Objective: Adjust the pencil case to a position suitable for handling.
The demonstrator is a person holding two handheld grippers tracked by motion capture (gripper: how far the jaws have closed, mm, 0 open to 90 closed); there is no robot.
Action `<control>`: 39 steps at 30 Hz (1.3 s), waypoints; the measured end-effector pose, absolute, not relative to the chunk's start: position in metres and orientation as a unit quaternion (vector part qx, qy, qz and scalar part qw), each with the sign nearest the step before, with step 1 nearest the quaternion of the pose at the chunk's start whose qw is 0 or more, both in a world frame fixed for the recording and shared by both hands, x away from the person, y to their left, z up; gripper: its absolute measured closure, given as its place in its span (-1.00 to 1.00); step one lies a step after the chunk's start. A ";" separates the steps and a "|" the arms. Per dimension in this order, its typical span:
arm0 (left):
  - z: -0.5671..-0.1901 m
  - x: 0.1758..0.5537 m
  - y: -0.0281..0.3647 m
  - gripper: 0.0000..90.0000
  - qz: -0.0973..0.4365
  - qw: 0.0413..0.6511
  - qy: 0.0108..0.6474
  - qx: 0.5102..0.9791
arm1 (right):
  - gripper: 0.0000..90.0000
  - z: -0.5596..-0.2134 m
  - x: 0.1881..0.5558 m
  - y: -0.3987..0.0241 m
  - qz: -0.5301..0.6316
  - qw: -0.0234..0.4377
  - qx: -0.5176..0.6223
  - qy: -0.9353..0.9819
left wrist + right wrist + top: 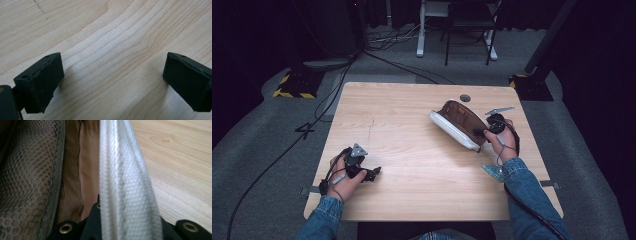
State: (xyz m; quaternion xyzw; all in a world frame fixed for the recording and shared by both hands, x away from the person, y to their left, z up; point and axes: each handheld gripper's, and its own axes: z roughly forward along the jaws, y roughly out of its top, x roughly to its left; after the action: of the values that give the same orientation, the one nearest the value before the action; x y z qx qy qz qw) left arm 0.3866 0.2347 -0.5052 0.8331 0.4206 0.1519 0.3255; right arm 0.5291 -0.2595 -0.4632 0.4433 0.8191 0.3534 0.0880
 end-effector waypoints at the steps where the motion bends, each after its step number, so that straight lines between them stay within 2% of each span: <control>1: -0.505 0.387 0.235 -0.92 0.152 0.326 0.421 0.833 | 0.94 -0.462 0.529 -0.259 0.355 0.086 0.443 0.819; 15: -0.505 0.387 0.235 -0.92 0.152 0.325 0.420 0.833 | 0.94 -0.439 0.516 -0.253 0.377 0.084 0.421 0.821; 30: -0.505 0.387 0.235 -0.92 0.152 0.326 0.421 0.833 | 0.94 -0.407 0.473 -0.240 0.396 0.066 0.371 0.838; 39: -0.505 0.387 0.235 -0.92 0.152 0.326 0.421 0.833 | 0.94 -0.405 0.447 -0.237 0.405 0.050 0.345 0.845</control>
State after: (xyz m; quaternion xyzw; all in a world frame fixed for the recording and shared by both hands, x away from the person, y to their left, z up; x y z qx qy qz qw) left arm 0.3867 0.2347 -0.5052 0.8331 0.4205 0.1521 0.3256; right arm 0.4472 -0.2366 -0.4050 0.3452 0.8452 0.4049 0.0496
